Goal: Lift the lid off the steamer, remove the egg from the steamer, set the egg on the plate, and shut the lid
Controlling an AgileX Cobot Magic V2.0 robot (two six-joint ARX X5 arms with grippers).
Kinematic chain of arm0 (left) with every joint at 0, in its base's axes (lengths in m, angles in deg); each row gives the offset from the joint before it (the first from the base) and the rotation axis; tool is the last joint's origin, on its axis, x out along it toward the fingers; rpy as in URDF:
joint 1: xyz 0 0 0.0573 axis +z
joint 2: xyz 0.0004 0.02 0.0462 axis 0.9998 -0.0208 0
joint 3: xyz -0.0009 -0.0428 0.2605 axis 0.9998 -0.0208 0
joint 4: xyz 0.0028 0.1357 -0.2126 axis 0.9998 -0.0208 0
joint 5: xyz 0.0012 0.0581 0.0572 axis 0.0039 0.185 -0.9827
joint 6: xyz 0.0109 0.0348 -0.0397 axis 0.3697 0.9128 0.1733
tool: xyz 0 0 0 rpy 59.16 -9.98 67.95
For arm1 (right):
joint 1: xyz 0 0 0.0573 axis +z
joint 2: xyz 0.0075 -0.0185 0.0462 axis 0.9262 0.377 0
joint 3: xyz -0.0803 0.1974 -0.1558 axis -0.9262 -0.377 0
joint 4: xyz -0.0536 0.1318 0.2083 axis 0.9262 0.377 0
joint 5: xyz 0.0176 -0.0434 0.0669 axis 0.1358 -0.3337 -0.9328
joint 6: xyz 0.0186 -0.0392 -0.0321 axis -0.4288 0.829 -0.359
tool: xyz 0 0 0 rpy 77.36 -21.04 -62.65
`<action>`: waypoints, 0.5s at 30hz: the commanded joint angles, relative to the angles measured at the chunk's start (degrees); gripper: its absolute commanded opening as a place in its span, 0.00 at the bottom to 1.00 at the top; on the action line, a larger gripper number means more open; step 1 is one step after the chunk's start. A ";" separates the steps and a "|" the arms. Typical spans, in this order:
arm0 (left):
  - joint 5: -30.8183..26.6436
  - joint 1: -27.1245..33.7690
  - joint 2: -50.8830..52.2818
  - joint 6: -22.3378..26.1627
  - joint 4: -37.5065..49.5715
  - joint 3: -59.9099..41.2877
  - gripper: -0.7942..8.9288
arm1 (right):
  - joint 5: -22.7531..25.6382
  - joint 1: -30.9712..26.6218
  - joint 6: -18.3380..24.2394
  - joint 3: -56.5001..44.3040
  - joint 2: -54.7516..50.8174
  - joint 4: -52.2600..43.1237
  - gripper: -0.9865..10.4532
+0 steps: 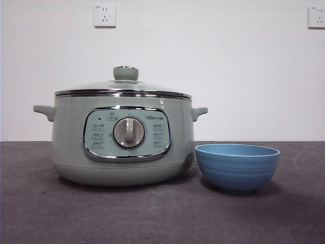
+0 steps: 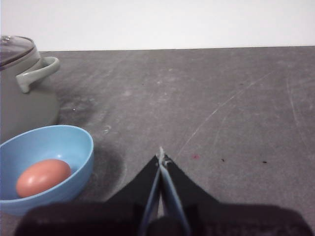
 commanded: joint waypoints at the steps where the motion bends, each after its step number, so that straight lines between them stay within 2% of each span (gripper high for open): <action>1: -0.04 0.20 0.13 -0.50 0.28 -0.81 0.08 | 0.11 -0.07 -1.64 -0.61 -0.15 0.61 0.09; 15: -0.04 0.17 0.15 -0.50 0.28 -0.81 0.08 | 0.17 -0.02 -1.88 -0.61 -0.13 0.52 0.09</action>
